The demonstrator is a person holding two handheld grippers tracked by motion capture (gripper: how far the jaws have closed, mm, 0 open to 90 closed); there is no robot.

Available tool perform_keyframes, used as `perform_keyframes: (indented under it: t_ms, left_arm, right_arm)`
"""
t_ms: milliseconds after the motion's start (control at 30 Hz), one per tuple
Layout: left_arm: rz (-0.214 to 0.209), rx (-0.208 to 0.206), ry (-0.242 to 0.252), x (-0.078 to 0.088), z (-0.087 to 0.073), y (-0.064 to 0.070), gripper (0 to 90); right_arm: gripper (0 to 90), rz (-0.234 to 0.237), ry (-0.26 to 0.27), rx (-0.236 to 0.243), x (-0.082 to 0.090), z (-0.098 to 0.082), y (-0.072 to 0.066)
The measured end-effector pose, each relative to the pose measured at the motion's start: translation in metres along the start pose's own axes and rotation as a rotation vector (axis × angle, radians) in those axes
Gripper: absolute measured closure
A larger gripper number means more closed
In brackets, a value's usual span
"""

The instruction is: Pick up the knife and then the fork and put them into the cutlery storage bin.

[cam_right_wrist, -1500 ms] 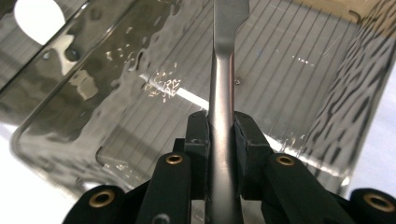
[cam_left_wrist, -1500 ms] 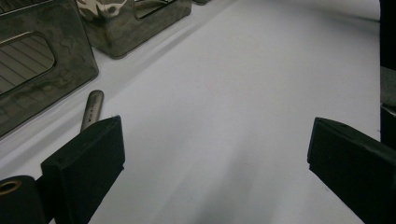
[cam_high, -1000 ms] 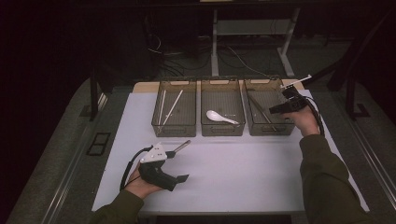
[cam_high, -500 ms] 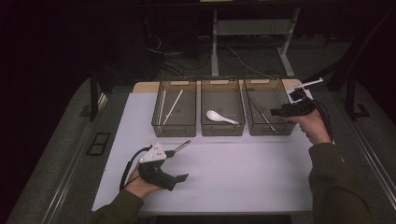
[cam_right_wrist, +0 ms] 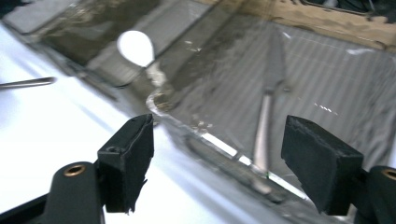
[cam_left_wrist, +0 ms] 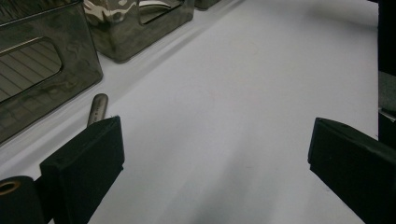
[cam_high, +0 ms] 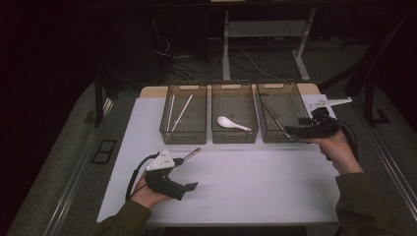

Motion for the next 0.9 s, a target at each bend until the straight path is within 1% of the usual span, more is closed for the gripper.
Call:
perform_keyframes:
  t_ms: [67,133,267,300,367,400,467,533,600,667,700,767,833,867,900]
  left_arm:
    - [0.003,0.005,0.004,0.000,0.000,0.000,3.2]
    - [0.006,0.000,-0.011,0.001,0.000,-0.002,3.2]
    - [0.023,0.003,-0.009,0.002,0.001,-0.006,4.9]
    - [0.026,0.001,-0.008,0.002,0.001,-0.007,5.9]
    - [0.046,0.017,-0.015,0.003,0.001,-0.011,9.3]
    - [0.051,0.020,-0.019,0.004,0.001,-0.012,11.7]
    - [0.067,0.030,-0.027,0.004,0.002,-0.018,16.6]
    - [0.074,0.043,-0.033,0.006,0.004,-0.024,24.2]
    - [0.086,0.050,-0.036,0.007,0.006,-0.030,31.7]
    - [0.089,0.058,-0.049,0.008,0.008,-0.037,43.3]
    - [0.090,0.063,-0.050,0.008,0.009,-0.040,46.8]
    - [0.093,0.071,-0.069,0.007,0.010,-0.047,57.9]
    - [0.106,0.078,-0.092,0.005,0.009,-0.056,66.0]
    - [0.112,0.084,-0.103,0.004,0.009,-0.059,70.8]
    - [0.128,0.095,-0.123,0.002,0.008,-0.065,73.4]
  right_arm:
    - [24.5,0.024,0.010,0.022,0.003,-0.005,-0.011]
    - [24.0,0.026,0.013,0.049,0.004,-0.011,-0.019]
    - [22.8,0.054,0.017,0.086,0.006,-0.022,-0.039]
    - [22.8,0.065,0.020,0.098,0.007,-0.026,-0.045]
    - [22.7,0.080,0.021,0.115,0.007,-0.033,-0.054]
    - [22.6,0.077,0.023,0.125,0.007,-0.037,-0.058]
    - [22.1,0.087,0.015,0.136,0.006,-0.045,-0.064]
    - [21.9,0.102,0.014,0.148,0.005,-0.054,-0.072]
    - [21.8,0.112,0.001,0.162,0.005,-0.062,-0.079]
    - [21.7,0.119,-0.007,0.174,0.005,-0.070,-0.084]
    - [21.5,0.124,-0.011,0.177,0.005,-0.073,-0.087]
    - [21.5,0.126,-0.015,0.181,0.006,-0.079,-0.090]
    - [21.5,0.137,-0.014,0.183,0.007,-0.084,-0.095]
    - [21.5,0.134,-0.012,0.192,0.008,-0.087,-0.096]
    - [21.5,0.137,-0.012,0.193,0.009,-0.089,-0.097]
Point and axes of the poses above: each handheld gripper's, and its own axes: x roughly backward along the jaws, z roughly out of its top, y roughly to its right, the point moved 9 cm from there along -x, roughly forward along the jaws, and after that the axes turned 1 degree about x, right-handed, at the moved point
